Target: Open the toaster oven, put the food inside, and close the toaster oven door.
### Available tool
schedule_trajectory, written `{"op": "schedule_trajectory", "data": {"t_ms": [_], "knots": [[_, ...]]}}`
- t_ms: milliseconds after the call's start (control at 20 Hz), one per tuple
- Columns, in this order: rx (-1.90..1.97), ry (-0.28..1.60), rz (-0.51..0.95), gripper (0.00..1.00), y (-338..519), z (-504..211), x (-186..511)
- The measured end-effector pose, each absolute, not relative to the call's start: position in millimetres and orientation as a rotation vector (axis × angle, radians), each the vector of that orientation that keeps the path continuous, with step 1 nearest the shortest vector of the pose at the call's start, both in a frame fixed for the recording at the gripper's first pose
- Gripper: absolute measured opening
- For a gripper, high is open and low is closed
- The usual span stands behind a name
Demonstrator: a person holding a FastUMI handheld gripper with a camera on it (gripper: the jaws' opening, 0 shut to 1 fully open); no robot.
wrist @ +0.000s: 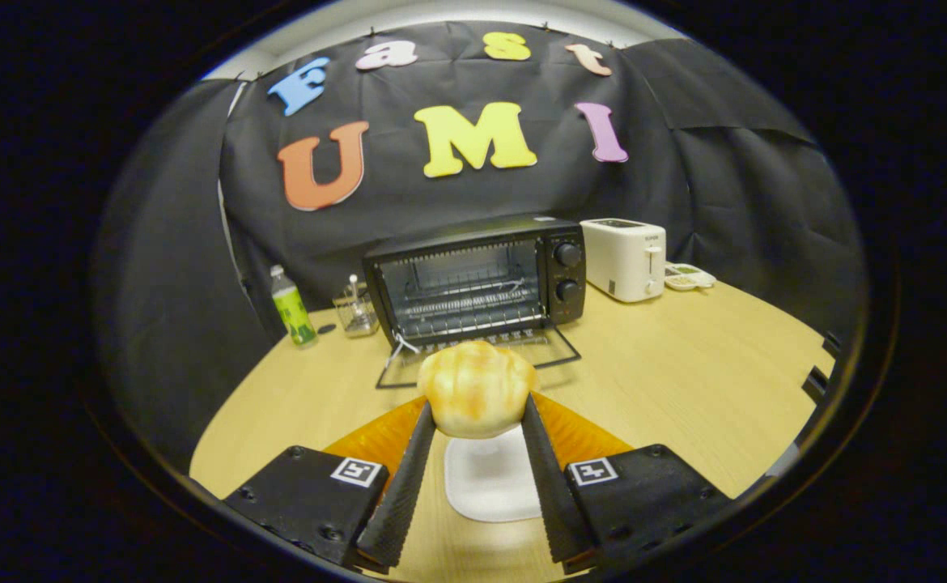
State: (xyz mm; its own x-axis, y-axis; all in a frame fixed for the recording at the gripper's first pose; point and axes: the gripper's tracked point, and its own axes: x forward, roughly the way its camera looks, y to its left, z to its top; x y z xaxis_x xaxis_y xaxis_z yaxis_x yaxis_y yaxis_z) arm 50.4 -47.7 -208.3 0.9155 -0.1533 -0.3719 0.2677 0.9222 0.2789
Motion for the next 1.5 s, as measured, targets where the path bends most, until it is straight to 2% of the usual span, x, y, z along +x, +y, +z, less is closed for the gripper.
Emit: {"op": "schedule_trajectory", "data": {"t_ms": [250,750,1500], "knots": [[0.498,0.282,-0.211,0.70,-59,-185,100],[0.702,0.350,-0.129,0.70,-62,-223,215],[0.599,0.441,-0.117,0.71,-78,-261,330]]}}
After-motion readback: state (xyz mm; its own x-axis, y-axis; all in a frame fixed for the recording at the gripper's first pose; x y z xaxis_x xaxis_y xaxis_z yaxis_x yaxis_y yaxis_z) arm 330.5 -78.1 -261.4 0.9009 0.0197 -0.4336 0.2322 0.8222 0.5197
